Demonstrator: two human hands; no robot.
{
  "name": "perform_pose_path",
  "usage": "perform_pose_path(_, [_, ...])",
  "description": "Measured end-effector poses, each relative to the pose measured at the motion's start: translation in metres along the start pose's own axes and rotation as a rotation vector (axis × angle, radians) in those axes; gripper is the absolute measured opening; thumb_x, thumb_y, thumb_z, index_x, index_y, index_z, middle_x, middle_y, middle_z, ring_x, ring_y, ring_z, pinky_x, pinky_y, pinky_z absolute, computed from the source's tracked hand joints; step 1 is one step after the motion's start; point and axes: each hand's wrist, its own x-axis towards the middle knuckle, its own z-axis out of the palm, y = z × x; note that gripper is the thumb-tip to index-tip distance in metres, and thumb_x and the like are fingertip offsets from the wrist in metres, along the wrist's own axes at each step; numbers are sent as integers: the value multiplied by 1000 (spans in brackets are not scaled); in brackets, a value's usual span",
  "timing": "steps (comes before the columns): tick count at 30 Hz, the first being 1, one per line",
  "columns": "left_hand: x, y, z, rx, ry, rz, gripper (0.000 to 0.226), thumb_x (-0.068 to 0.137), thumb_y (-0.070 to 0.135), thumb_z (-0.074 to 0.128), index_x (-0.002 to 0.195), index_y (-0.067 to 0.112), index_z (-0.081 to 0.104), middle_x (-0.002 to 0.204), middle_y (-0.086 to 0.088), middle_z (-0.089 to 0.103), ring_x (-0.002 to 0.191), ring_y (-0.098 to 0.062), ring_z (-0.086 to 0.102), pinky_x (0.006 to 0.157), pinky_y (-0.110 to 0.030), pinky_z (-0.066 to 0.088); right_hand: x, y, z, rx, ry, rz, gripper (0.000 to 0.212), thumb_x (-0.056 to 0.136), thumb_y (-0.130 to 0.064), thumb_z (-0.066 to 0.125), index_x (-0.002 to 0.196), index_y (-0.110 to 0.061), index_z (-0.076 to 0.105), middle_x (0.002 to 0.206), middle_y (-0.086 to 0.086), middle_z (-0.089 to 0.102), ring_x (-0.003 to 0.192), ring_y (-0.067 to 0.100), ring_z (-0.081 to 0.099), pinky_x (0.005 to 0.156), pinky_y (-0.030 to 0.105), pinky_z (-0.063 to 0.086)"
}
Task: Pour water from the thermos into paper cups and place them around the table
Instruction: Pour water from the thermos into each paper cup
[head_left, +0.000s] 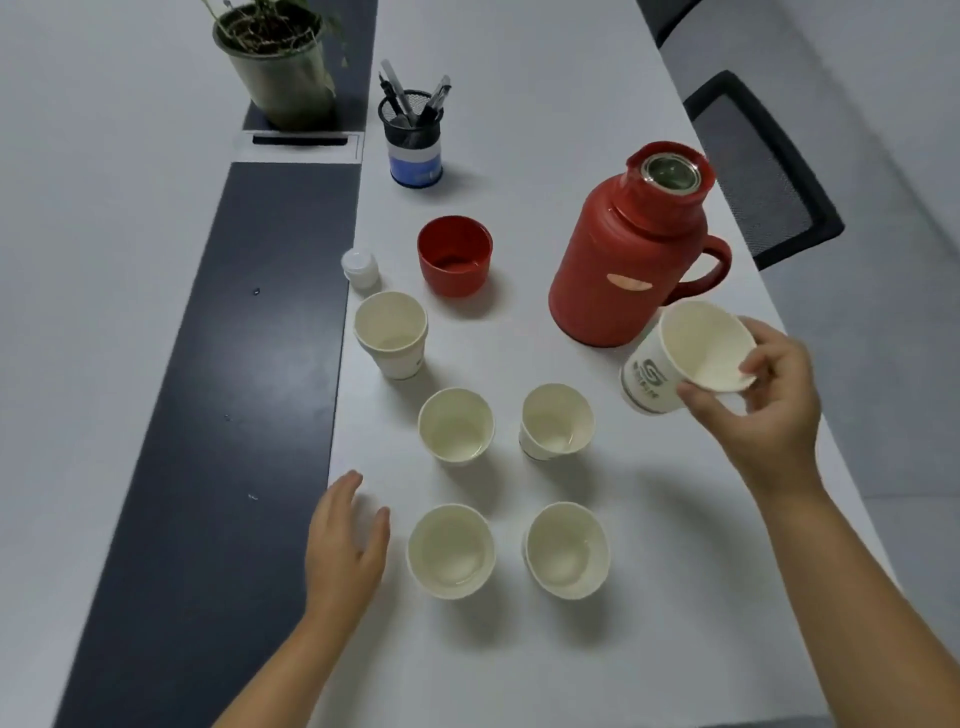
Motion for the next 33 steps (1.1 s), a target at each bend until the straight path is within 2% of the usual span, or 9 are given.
perform_pose_path(4, [-61, -4, 22, 67, 65, -115, 39, 79, -5, 63, 117, -10, 53, 125, -24, 54, 119, -42, 47, 99, -41, 32, -14, 47, -15, 25, -18, 108, 61, 56, -15, 79, 95, -36, 36, 113, -5, 44, 109, 20, 49, 86, 14, 45])
perform_pose_path(7, [-102, 10, 48, 148, 107, -161, 40, 80, 12, 59, 111, -13, 56, 122, -30, 54, 117, -49, 47, 96, -52, 37, -19, 74, -14, -21, -111, 179, 67, 58, -2, 80, 108, -19, 38, 112, 2, 40, 103, 21, 47, 80, 4, 40])
perform_pose_path(9, [-122, 23, 69, 194, 153, -206, 57, 78, 32, 47, 114, -12, 54, 130, -32, 47, 124, -49, 40, 99, -56, 34, -19, 85, -12, -34, -182, 182, 72, 57, -8, 82, 116, -10, 40, 110, 0, 40, 101, 17, 45, 75, -1, 39])
perform_pose_path(14, [-151, 53, 120, 299, 94, -445, 95, 70, 60, 6, 138, -2, 30, 151, -22, 16, 142, -34, 6, 115, -46, 4, -9, 97, -11, -66, -325, 159, 80, 54, -23, 80, 122, -6, 41, 114, 5, 40, 102, 11, 40, 78, 24, 36])
perform_pose_path(19, [-155, 67, 141, 378, 105, -467, 114, 77, 66, -21, 122, -13, 48, 134, -31, 44, 128, -46, 38, 102, -60, 30, -1, 105, -13, -65, -444, 84, 80, 65, -4, 77, 133, -6, 35, 134, 12, 35, 114, 12, 38, 88, 22, 35])
perform_pose_path(24, [-158, 64, 144, 379, 158, -483, 130, 54, 71, -39, 139, -3, 27, 151, -19, 19, 142, -32, 11, 114, -48, 8, 1, 112, -11, -61, -532, 32, 81, 65, -2, 76, 135, -6, 33, 136, 16, 34, 124, 22, 37, 92, 25, 35])
perform_pose_path(27, [-160, 69, 146, 291, 220, -509, 110, 64, 70, -14, 138, 0, 29, 152, -18, 17, 143, -30, 9, 114, -47, 4, 2, 117, -13, -98, -569, 4, 85, 65, -5, 78, 136, -6, 31, 135, 17, 35, 125, 25, 37, 96, 31, 36])
perform_pose_path(31, [-168, 89, 148, 210, 436, -267, 82, 90, 56, 21, 98, -15, 61, 113, -40, 55, 107, -43, 56, 79, -62, 46, 0, 121, -21, -143, -662, -44, 92, 63, -10, 80, 137, -9, 26, 137, 12, 34, 122, 16, 36, 94, 24, 32])
perform_pose_path(33, [-169, 104, 145, 99, 590, -77, 55, 89, 45, 37, 99, -5, 59, 115, -28, 56, 102, -31, 50, 82, -37, 53, 3, 123, -27, -142, -732, -83, 97, 62, -9, 80, 138, -14, 20, 138, 6, 28, 122, 9, 30, 96, 20, 28])
